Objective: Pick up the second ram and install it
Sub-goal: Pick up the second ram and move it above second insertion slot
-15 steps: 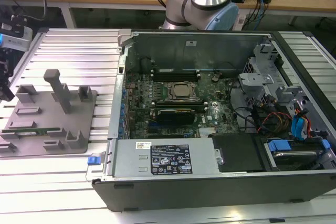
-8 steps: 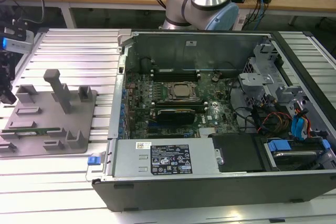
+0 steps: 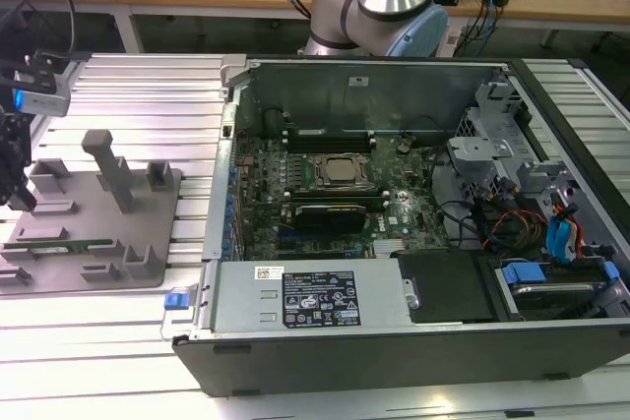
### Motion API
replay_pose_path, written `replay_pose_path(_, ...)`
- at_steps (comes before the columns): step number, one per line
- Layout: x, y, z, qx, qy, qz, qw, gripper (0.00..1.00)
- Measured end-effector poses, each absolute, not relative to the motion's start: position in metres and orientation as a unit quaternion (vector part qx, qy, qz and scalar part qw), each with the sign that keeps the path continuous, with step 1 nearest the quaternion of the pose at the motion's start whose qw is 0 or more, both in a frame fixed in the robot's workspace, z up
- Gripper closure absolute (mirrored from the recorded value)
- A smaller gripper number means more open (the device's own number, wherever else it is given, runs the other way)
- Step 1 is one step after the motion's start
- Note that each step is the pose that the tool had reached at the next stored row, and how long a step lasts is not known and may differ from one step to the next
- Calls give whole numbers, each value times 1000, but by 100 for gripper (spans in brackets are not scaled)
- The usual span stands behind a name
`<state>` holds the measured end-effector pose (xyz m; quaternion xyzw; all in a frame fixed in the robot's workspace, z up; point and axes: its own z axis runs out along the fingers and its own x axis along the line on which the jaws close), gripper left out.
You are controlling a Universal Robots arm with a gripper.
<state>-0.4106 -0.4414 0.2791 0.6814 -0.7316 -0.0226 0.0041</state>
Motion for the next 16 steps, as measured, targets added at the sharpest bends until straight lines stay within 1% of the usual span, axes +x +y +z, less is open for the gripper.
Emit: replay_pose_path(16,-411,-444,247,714,-699,-22,4,92)
